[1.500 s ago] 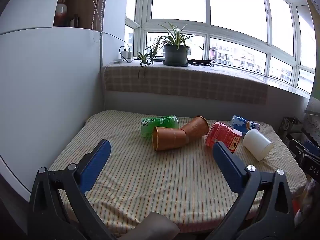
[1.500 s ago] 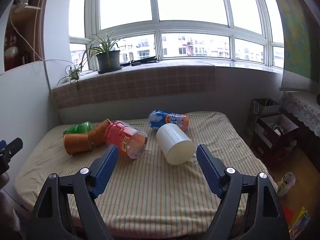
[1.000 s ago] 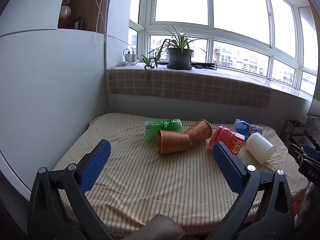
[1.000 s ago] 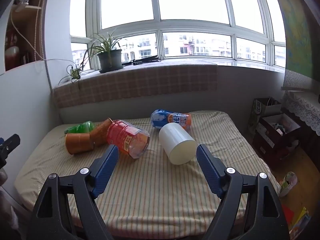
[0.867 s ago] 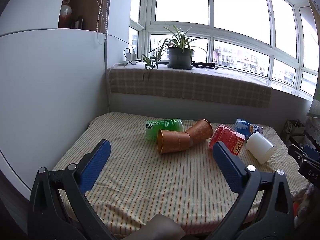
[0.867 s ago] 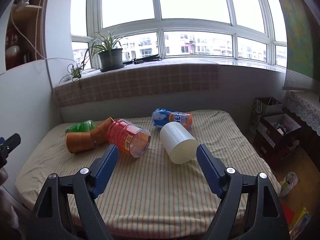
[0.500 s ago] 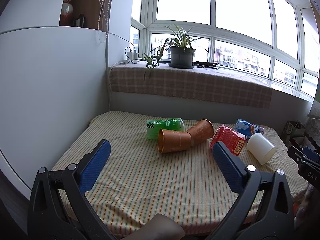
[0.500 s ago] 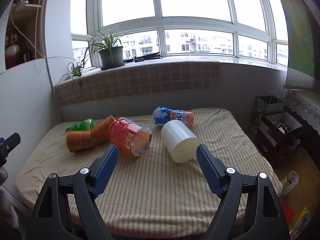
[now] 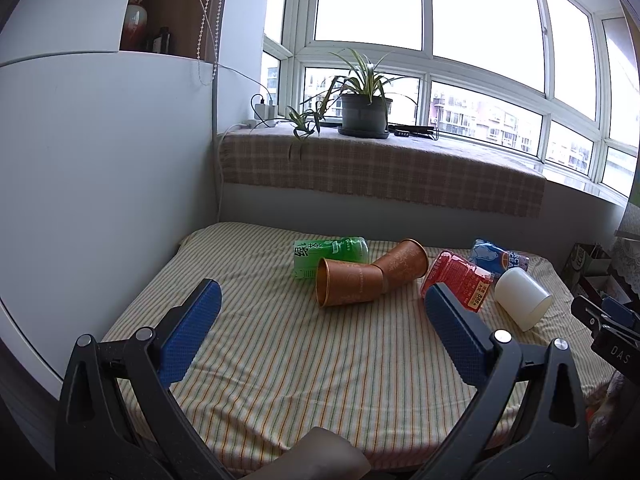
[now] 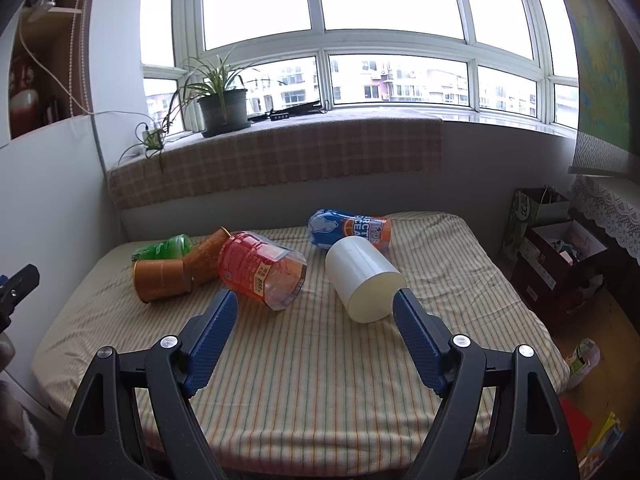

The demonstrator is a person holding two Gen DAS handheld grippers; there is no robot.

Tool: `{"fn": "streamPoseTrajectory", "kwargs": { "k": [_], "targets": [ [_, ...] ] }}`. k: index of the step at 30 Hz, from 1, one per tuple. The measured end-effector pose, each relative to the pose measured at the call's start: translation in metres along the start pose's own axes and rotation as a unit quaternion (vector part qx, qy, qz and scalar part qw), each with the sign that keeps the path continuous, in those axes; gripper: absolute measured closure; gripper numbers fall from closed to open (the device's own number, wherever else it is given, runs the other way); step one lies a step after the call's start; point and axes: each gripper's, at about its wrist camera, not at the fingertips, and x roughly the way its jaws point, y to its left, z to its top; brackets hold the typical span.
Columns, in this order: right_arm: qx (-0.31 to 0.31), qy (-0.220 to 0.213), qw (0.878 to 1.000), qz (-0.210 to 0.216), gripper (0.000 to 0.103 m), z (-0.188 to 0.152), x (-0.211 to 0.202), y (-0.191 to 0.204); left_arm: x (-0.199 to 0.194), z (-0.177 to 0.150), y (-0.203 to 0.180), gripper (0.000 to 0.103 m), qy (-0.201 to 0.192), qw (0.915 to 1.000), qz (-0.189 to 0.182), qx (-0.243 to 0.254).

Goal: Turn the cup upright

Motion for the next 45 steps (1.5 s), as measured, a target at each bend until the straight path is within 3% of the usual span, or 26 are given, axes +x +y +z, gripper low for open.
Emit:
{"fn": "streamPoseTrajectory", "kwargs": {
  "k": [31, 45],
  "targets": [
    [0.002, 0.016, 1.0, 0.017, 0.023, -0.001, 0.009, 0.009, 0.002, -0.002, 0.001, 0.0, 0.002, 1.0, 0.001, -0.002],
    [0.006, 0.036, 0.998, 0.053, 0.023, 0.005, 0.026, 0.027, 0.008, -0.008, 0.013, 0.0, 0.007, 0.9999, 0.007, -0.011]
  ]
}}
